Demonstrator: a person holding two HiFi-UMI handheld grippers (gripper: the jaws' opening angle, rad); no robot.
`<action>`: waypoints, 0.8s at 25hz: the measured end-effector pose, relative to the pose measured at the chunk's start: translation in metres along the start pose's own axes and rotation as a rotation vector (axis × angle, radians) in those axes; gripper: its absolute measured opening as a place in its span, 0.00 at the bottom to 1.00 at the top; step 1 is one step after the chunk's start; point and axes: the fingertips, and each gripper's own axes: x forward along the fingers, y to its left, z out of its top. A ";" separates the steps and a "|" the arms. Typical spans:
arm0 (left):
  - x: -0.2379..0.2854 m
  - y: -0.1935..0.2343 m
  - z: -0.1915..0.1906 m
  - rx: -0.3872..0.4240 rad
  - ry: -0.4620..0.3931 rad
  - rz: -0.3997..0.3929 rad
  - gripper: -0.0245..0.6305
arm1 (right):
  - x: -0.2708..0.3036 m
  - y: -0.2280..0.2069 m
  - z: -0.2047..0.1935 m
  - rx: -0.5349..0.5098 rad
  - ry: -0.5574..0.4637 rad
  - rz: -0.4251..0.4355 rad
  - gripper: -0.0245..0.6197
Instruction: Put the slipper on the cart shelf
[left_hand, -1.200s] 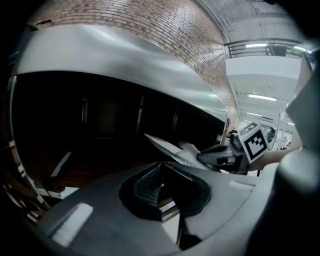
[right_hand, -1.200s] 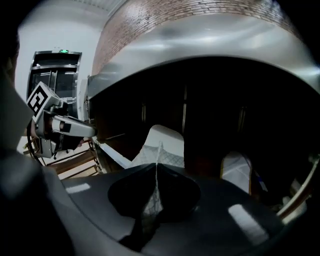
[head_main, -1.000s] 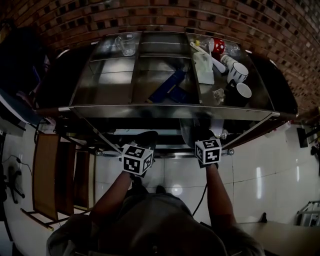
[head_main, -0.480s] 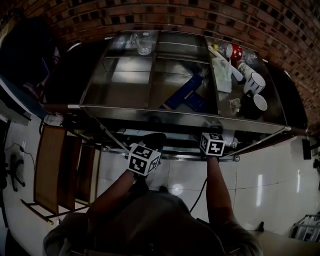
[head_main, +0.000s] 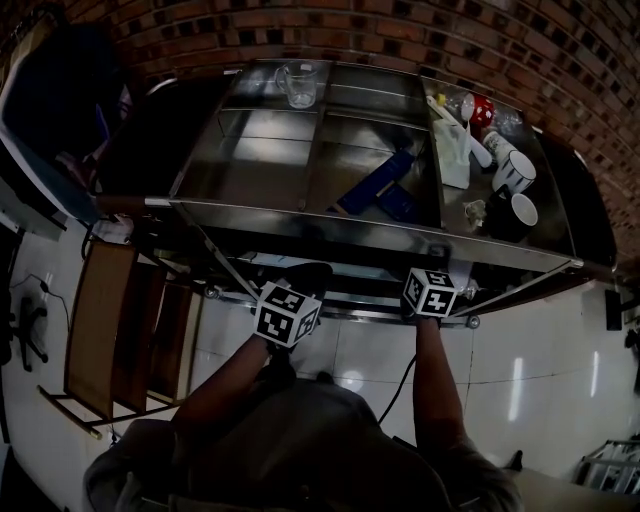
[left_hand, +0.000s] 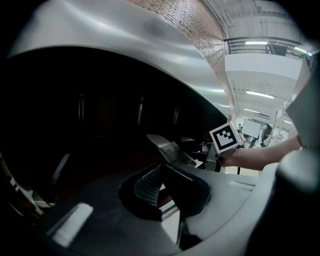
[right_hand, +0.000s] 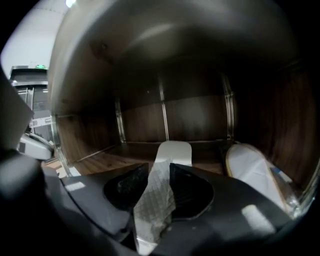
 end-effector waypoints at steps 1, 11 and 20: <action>-0.001 -0.002 0.001 -0.001 -0.005 0.001 0.05 | -0.006 0.002 0.003 0.001 -0.009 0.006 0.20; -0.014 -0.032 0.014 -0.031 -0.086 -0.006 0.05 | -0.087 0.046 0.024 0.032 -0.091 0.114 0.07; -0.042 -0.055 0.027 -0.043 -0.164 -0.003 0.05 | -0.136 0.116 0.050 0.036 -0.131 0.340 0.04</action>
